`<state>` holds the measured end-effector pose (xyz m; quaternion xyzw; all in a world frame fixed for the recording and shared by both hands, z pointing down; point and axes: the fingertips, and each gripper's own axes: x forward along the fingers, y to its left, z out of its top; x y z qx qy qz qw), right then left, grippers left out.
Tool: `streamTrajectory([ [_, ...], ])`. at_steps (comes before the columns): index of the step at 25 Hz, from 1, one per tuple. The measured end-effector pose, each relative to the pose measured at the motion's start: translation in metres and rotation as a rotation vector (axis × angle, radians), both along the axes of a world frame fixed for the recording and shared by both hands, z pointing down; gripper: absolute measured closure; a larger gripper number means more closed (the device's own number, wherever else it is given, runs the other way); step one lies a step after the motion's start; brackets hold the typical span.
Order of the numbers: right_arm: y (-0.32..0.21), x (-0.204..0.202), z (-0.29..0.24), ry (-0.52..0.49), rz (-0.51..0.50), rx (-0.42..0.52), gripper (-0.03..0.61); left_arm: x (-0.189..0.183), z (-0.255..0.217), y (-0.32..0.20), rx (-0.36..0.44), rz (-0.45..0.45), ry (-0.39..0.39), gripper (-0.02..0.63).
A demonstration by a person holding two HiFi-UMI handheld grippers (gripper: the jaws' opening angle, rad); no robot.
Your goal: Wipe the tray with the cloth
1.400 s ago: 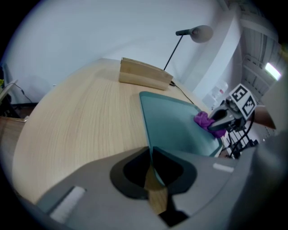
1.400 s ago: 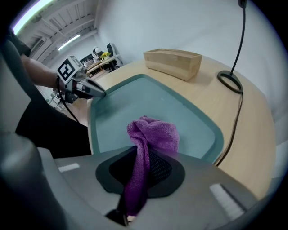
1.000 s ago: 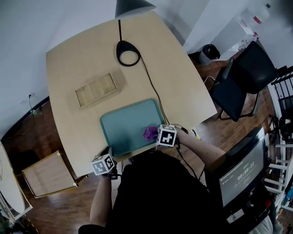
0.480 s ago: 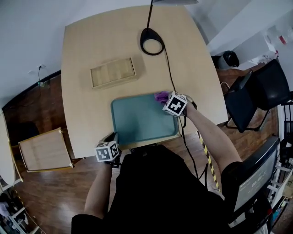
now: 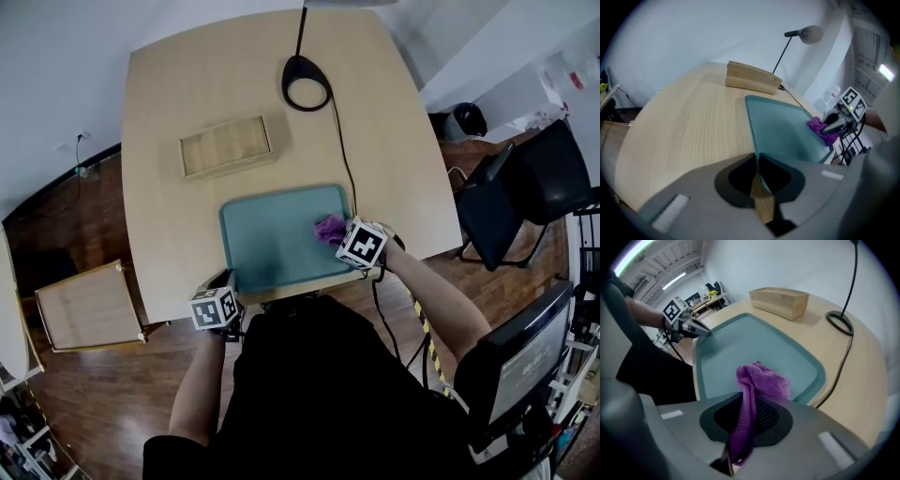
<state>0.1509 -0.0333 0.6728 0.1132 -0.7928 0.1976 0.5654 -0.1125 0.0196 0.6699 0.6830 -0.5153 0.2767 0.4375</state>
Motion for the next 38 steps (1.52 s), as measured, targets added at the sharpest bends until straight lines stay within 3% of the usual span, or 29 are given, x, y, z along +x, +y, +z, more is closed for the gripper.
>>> streamTrajectory([
  [4, 0.047, -0.004, -0.011, -0.057, 0.007, -0.004, 0.529, 0.0, 0.0, 0.0, 0.002, 0.001, -0.005, 0.565],
  [7, 0.043, -0.007, -0.022, -0.123, 0.086, 0.082, 0.529, -0.002, -0.001, -0.001, -0.001, 0.007, -0.013, 0.565],
  [9, 0.026, 0.003, -0.027, -0.181, 0.247, 0.127, 0.529, -0.002, 0.0, 0.0, -0.006, 0.009, -0.017, 0.565],
  [13, -0.021, 0.056, -0.048, -0.305, 0.675, 0.165, 0.529, 0.0, 0.004, 0.0, -0.01, 0.017, -0.003, 0.565],
  [16, -0.044, 0.104, -0.051, -0.302, 0.859, 0.155, 0.529, -0.001, 0.005, -0.001, -0.009, 0.006, -0.007, 0.565],
  [19, -0.048, 0.139, -0.025, -0.231, 0.925, 0.088, 0.529, -0.002, 0.006, 0.0, -0.011, 0.0, -0.004, 0.565],
  [23, -0.049, 0.154, 0.01, -0.179, 0.974, 0.014, 0.524, -0.008, 0.006, 0.002, -0.018, -0.015, -0.017, 0.565],
  [28, -0.046, 0.152, 0.01, -0.151, 0.939, 0.064, 0.514, -0.007, 0.007, 0.002, -0.031, -0.029, -0.02, 0.563],
  [31, -0.049, 0.145, 0.0, -0.245, 0.947, 0.072, 0.457, -0.008, 0.004, -0.002, -0.033, -0.06, 0.017, 0.558],
  [33, -0.052, 0.148, -0.022, -0.346, 1.011, 0.109, 0.41, -0.012, -0.013, -0.003, 0.006, -0.093, 0.051, 0.42],
  [38, -0.052, 0.204, -0.113, -0.467, 1.244, 0.385, 0.415, -0.067, -0.075, 0.012, 0.176, -0.196, -0.062, 0.42],
])
